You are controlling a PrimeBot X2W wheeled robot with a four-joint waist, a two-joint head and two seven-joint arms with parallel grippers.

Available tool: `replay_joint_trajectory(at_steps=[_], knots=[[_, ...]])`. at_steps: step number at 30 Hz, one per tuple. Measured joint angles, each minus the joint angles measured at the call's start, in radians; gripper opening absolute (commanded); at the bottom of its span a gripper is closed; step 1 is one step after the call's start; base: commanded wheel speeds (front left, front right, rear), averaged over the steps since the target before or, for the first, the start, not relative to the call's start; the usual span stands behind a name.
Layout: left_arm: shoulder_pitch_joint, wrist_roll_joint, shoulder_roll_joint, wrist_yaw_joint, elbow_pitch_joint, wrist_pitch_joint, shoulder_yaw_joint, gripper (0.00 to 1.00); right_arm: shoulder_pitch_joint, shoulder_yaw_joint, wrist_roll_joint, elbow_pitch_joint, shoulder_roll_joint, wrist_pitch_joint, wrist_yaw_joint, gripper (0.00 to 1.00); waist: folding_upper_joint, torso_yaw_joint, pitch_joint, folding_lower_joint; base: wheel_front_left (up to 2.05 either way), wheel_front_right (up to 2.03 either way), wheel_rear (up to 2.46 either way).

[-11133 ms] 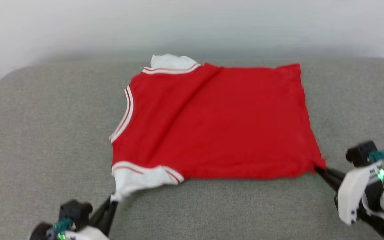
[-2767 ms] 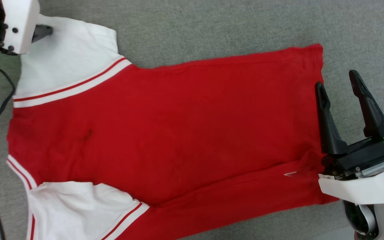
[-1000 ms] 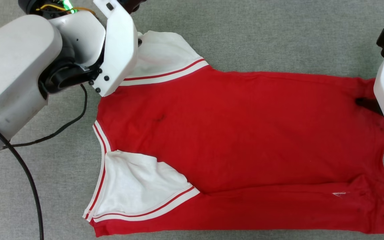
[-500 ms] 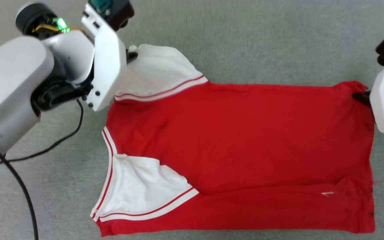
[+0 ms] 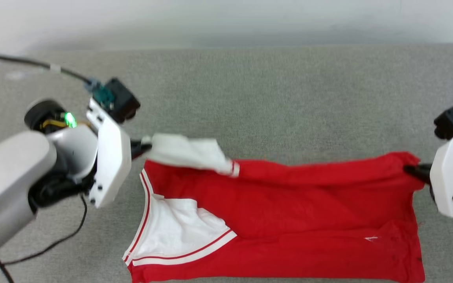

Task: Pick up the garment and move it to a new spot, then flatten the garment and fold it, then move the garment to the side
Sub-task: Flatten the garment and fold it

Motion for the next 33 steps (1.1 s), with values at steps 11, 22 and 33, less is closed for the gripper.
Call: replay_joint_trajectory(at_steps=[11,22,33], knots=[[0.259,-0.007,0.056,0.051,-0.078,-0.011,0.0,0.0,0.185,0.017,0.047,-0.027,-0.03,-0.091,0.0,0.0,0.0,0.005,-0.068,0.0,0.0,0.0,0.0],[0.421,0.012,0.007,0.059,0.01,-0.032,0.0,0.0,0.253,0.04,0.021,0.031,0.024,-0.128,0.0,0.0,0.0,-0.01,-0.033,0.0,0.0,0.0,0.0],[0.455,0.037,-0.009,0.115,0.022,-0.214,0.06,1.0,0.262,0.016,0.023,-0.01,0.028,-0.246,0.0,1.0,0.0,-0.01,-0.06,0.0001,0.0,0.0,0.0]])
